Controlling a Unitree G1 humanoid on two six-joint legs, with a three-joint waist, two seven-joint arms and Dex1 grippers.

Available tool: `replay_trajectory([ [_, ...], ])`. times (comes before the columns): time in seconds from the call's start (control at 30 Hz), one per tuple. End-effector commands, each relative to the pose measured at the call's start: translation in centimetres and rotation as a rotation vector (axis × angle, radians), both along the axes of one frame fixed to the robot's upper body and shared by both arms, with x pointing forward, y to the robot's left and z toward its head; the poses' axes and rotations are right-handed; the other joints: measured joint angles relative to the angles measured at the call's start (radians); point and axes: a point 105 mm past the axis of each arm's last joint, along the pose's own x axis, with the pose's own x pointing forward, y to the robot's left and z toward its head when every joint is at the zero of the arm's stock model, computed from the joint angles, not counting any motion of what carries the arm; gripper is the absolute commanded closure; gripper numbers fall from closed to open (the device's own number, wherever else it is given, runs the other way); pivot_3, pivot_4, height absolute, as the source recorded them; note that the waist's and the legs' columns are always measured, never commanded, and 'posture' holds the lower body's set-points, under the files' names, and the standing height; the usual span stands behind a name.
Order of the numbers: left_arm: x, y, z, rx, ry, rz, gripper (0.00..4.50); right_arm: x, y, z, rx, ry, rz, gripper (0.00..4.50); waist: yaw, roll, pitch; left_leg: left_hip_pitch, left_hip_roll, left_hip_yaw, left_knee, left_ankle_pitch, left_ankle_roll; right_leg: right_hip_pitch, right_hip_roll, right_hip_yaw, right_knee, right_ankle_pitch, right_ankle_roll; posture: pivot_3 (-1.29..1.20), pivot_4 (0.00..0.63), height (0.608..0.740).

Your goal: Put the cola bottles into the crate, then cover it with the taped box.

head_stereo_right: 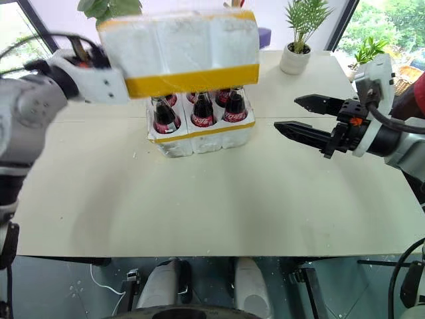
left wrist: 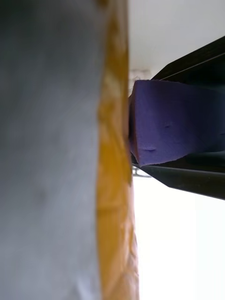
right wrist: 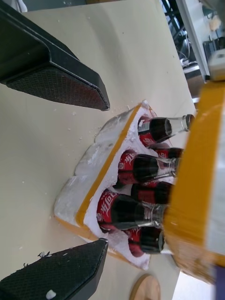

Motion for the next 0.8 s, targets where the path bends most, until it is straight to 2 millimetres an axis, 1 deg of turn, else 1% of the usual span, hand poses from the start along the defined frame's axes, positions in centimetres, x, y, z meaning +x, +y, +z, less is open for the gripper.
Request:
replay_trajectory([
  [0.03, -1.0, -0.9, 1.0, 0.042, -0.094, -0.029, 4.19, -0.5, -0.1, 1.2, 0.018, -0.060, -0.007, 0.00, 0.002, 0.000, 0.000, 0.000, 0.000, 0.000, 0.000, 0.000, 0.000, 0.000, 0.000, 0.000, 0.000, 0.000, 0.000, 0.00, 0.150, 0.740],
  [0.17, -0.8, -0.8, -0.5, 0.107, -0.086, -0.023, 4.19, -0.3, -0.2, 1.0, 0.027, -0.059, -0.020, 0.00, 0.003, 0.000, 0.000, 0.000, 0.000, 0.000, 0.000, 0.000, 0.000, 0.000, 0.000, 0.000, 0.000, 0.000, 0.000, 0.00, 0.150, 0.740],
  [0.23, -0.8, -0.8, -1.4, 0.111, -0.073, -0.029, 3.19, -0.3, -0.1, 1.0, 0.034, -0.059, -0.020, 0.00, 0.002, 0.000, 0.000, 0.000, 0.000, 0.000, 0.000, 0.000, 0.000, 0.001, 0.000, 0.000, 0.000, 0.000, 0.000, 0.00, 0.150, 0.740],
  [0.27, -0.8, -0.9, -1.9, 0.110, -0.063, -0.035, 2.82, -0.3, -0.1, 1.0, 0.039, -0.057, -0.019, 0.00, 0.001, 0.000, 0.000, 0.000, 0.000, 0.000, 0.000, 0.000, 0.000, 0.001, 0.000, 0.000, 0.000, 0.000, 0.000, 0.00, 0.150, 0.740],
  [0.3, -0.9, -0.9, -2.4, 0.110, -0.054, -0.039, 2.28, -0.3, 0.0, 0.9, 0.041, -0.056, -0.019, 0.00, 0.001, 0.000, 0.000, 0.001, 0.000, 0.000, 0.000, 0.000, 0.000, 0.001, 0.000, 0.000, 0.000, 0.000, 0.000, 0.00, 0.150, 0.740],
  [0.33, -1.0, -0.9, -3.0, 0.116, -0.040, -0.046, 1.89, -0.2, 0.0, 0.7, 0.041, -0.053, -0.019, 0.00, 0.002, 0.000, 0.000, 0.000, 0.000, 0.000, 0.000, 0.000, 0.000, 0.001, 0.000, 0.000, 0.000, 0.000, 0.000, 0.00, 0.150, 0.740],
  [0.4, -1.4, -0.8, -3.8, 0.117, -0.021, -0.055, 0.91, -0.2, 0.0, 0.5, 0.038, -0.046, -0.020, 0.00, 0.002, 0.000, 0.000, 0.000, 0.000, 0.000, 0.000, 0.000, 0.000, 0.001, 0.000, 0.000, 0.000, 0.000, 0.000, 0.00, 0.150, 0.740],
  [0.53, -2.5, -0.2, -4.6, 0.094, -0.016, -0.054, 0.91, -0.1, -0.4, 0.1, 0.039, -0.034, -0.032, 0.00, 0.003, 0.000, 0.000, 0.000, 0.000, 0.000, 0.000, 0.000, 0.000, 0.001, -0.001, 0.000, 0.000, 0.000, 0.000, 0.00, 0.150, 0.740],
  [0.6, -3.3, 0.1, -4.9, 0.073, -0.019, -0.057, 0.91, -0.1, -0.6, 0.0, 0.039, -0.030, -0.037, 0.00, 0.002, 0.000, 0.000, 0.000, 0.000, 0.000, 0.000, 0.000, 0.000, 0.001, -0.001, 0.000, 0.000, 0.000, 0.000, 0.00, 0.150, 0.740],
  [0.67, -4.2, 0.3, -4.7, 0.021, -0.037, -0.063, 0.91, -0.1, -0.7, -0.2, 0.036, -0.023, -0.041, 0.00, 0.002, 0.000, 0.000, 0.001, 0.000, 0.000, 0.000, 0.000, 0.000, 0.001, -0.001, 0.000, 0.000, 0.000, 0.000, 0.00, 0.150, 0.740],
  [0.73, -5.1, 0.6, -4.1, -0.053, -0.056, -0.065, 0.91, -0.2, -0.9, -0.5, 0.031, -0.016, -0.045, 0.00, 0.002, 0.000, 0.000, 0.001, 0.000, -0.001, 0.000, 0.000, 0.000, 0.001, -0.001, 0.000, -0.001, 0.000, 0.000, 0.00, 0.150, 0.740],
  [0.8, -5.6, 1.6, -3.5, -0.225, -0.026, -0.047, 0.91, -0.1, -1.0, -0.9, 0.022, -0.006, -0.049, 0.00, 0.002, 0.000, 0.000, 0.001, 0.000, -0.001, 0.000, 0.000, 0.000, 0.001, -0.001, 0.000, -0.001, 0.000, 0.000, 0.00, 0.150, 0.740],
])
